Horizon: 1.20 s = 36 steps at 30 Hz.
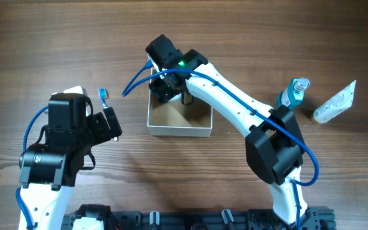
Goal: Pack container
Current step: 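Carry the cotton-swab tub into the box and release it, then reach the right gripper to the blue mouthwash bottle and grasp it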
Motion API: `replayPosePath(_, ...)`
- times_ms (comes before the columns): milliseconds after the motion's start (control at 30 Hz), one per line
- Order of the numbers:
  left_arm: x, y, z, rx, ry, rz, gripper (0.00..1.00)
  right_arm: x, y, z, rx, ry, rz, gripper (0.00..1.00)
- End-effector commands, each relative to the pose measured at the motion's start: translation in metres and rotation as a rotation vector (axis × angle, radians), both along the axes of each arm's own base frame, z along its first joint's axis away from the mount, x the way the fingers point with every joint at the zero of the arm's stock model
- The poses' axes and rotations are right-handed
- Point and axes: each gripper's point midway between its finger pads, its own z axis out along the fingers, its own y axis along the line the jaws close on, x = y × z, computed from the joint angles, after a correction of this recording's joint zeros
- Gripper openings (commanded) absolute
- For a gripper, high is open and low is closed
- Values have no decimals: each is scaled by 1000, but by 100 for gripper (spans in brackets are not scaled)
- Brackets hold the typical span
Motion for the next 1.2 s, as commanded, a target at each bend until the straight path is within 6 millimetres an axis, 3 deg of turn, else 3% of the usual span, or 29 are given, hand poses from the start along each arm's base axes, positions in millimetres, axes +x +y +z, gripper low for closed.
replayPosePath(0, 3, 2, 6, 2, -18, 19, 100, 4, -1, -2, -10, -10, -2, 100)
replayPosePath(167, 3, 2, 6, 2, -18, 19, 100, 4, -7, 17, -13, -39, -22, 100)
replayPosePath(233, 3, 2, 6, 2, -18, 19, 100, 7, -24, 53, -21, -118, -114, 100)
replayPosePath(333, 3, 2, 6, 2, -17, 19, 100, 9, -54, 126, 66, -233, -227, 100)
replayPosePath(367, 3, 2, 6, 2, -17, 19, 100, 11, -72, 156, 116, -278, -277, 100)
replayPosePath(433, 3, 2, 6, 2, -17, 19, 100, 13, -126, 205, 195, -340, -424, 100)
replayPosePath(467, 3, 2, 6, 2, -17, 19, 100, 8, -177, 228, 220, -360, -567, 100)
replayPosePath(533, 3, 2, 6, 2, -17, 19, 100, -5, -251, 239, 222, -343, -806, 100)
replayPosePath(600, 3, 2, 6, 2, -17, 19, 100, -15, -297, 233, 212, -296, -945, 100)
replayPosePath(667, 3, 2, 6, 2, -18, 19, 100, -22, -330, 220, 216, -216, -1030, 100)
replayPosePath(733, 3, 2, 6, 2, -18, 19, 100, -26, -361, 194, 184, -124, -1115, 100)
replayPosePath(767, 3, 2, 6, 2, -18, 19, 100, -25, -367, 175, 181, -59, -1115, 100)
replayPosePath(967, 3, 2, 6, 2, -18, 19, 100, -24, -359, 82, 97, 227, -1002, 100)
replayPosePath(1167, 3, 2, 6, 2, -18, 19, 100, -25, -355, 56, 58, 310, -958, 100)
